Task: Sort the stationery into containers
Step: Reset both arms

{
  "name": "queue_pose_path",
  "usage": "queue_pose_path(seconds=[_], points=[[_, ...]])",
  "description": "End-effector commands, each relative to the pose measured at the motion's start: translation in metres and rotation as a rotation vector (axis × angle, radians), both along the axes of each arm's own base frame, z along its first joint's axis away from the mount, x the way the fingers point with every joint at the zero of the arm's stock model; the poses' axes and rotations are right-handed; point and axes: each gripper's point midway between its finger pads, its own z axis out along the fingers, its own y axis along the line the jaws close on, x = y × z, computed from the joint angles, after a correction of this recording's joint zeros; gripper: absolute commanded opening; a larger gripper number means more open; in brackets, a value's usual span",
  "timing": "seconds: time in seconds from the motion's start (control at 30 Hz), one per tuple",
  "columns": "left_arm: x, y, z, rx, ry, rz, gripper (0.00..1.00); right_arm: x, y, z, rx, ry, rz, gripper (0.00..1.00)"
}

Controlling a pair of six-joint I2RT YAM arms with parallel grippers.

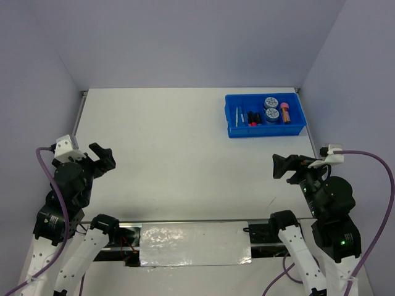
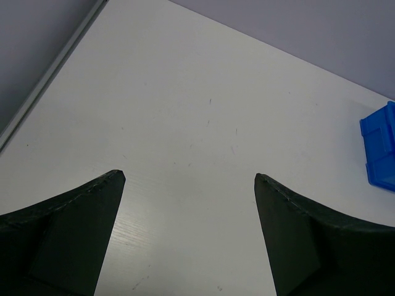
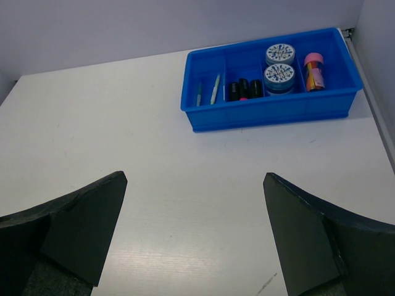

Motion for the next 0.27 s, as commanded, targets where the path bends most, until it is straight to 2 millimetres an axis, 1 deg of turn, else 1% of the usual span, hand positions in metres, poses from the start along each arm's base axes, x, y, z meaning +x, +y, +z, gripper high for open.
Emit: queue_pose_path(seconds=[0.0, 0.23], points=[[0.0041, -0.0002, 0.0121, 0.000, -0.044, -0.001, 0.99, 0.0037, -0.0010, -0.0063, 0.007, 0.020, -0.013, 1.00], [0.0063, 0.0029, 0.0073, 0.007, -0.016, 0.023, 0.99, 0.0047, -0.0034, -0.0076, 0.013, 0.025, -0.031, 1.00]])
